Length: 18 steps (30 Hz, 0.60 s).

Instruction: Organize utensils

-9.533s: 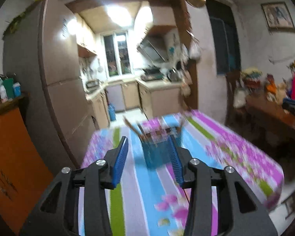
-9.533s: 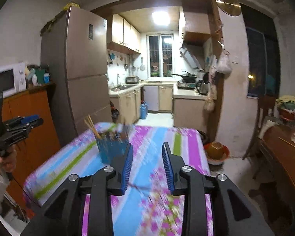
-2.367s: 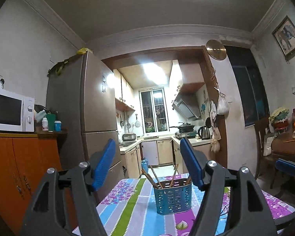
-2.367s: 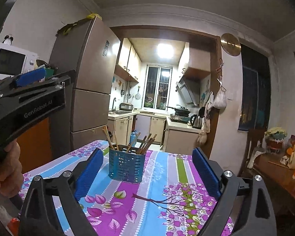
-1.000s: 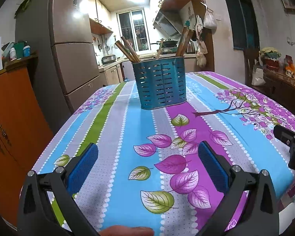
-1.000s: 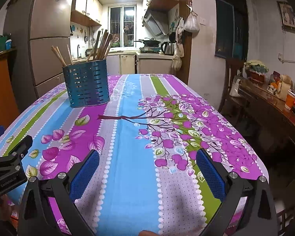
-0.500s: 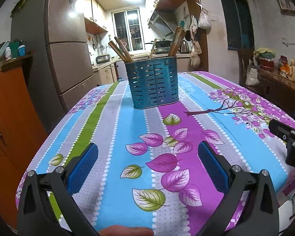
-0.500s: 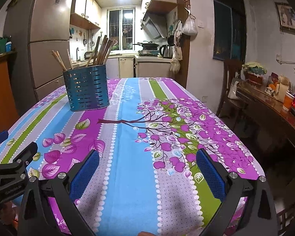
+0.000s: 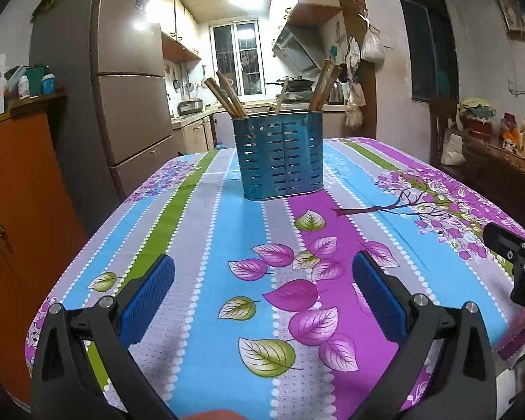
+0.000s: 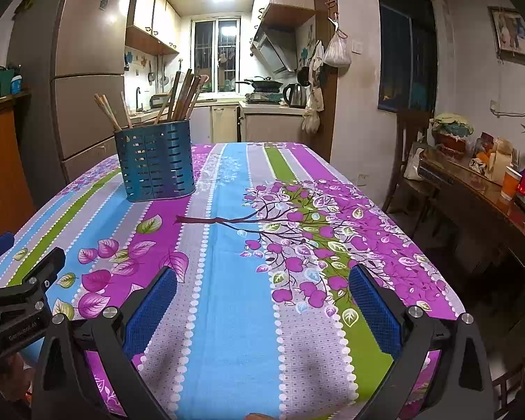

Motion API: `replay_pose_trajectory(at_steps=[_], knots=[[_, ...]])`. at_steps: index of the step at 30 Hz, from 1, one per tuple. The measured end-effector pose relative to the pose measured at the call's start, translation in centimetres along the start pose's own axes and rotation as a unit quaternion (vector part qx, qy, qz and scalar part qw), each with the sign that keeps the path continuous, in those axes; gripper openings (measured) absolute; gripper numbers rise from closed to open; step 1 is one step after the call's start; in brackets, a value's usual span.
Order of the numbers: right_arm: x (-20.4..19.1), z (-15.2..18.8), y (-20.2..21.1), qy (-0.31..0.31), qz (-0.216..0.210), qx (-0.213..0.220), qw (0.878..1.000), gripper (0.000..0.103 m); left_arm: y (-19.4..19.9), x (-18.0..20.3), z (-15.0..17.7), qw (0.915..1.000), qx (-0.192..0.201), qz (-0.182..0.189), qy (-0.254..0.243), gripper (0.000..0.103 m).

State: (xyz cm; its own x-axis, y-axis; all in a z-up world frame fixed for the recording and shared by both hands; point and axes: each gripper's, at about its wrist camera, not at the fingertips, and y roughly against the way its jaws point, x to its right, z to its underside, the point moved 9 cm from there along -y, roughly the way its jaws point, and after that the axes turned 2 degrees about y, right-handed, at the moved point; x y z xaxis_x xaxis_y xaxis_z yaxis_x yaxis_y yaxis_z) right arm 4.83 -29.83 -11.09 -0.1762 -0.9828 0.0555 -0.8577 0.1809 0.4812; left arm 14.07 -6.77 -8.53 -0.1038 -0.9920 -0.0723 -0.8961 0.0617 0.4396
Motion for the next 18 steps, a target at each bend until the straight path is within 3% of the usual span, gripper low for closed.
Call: replay_pose_trajectory(at_steps=[18], knots=[[0.14, -0.03, 0.35, 0.0, 0.002, 0.001, 1.0, 0.098, 0.23, 0.12, 0.07, 0.9999, -0.002, 0.008, 0.008, 0.098]])
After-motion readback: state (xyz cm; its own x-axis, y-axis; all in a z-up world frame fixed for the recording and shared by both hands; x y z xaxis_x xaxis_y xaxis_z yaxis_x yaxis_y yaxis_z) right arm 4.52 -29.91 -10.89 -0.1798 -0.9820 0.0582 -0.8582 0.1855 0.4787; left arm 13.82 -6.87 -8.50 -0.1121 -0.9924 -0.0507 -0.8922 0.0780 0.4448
